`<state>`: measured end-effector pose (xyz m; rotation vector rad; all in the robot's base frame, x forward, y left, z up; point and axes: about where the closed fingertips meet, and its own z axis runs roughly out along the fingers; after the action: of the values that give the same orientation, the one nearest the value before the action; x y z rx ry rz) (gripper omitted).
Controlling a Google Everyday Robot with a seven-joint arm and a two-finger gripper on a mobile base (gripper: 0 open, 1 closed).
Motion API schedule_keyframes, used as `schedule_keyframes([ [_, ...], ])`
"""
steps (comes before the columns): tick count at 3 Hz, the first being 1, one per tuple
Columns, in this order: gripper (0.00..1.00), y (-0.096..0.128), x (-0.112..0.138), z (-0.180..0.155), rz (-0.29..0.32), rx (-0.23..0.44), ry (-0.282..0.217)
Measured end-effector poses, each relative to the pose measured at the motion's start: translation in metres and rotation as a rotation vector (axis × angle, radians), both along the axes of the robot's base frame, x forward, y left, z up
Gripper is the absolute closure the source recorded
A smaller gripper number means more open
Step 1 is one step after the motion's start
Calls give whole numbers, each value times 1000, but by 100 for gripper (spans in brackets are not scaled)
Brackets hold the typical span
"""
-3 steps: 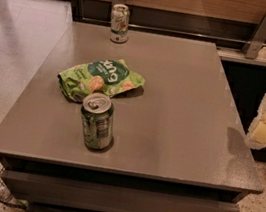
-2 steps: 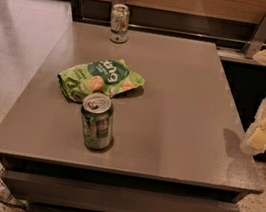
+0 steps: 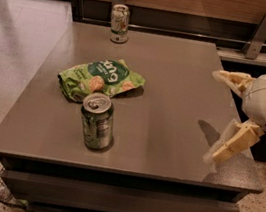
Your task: Pick green can
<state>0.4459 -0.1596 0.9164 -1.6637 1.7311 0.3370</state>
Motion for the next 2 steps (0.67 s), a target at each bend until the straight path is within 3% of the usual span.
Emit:
schedule_keyframes([
  [1,0,62,10,-2,194,300,-22],
  [2,0,106,4,16,279,452,21],
])
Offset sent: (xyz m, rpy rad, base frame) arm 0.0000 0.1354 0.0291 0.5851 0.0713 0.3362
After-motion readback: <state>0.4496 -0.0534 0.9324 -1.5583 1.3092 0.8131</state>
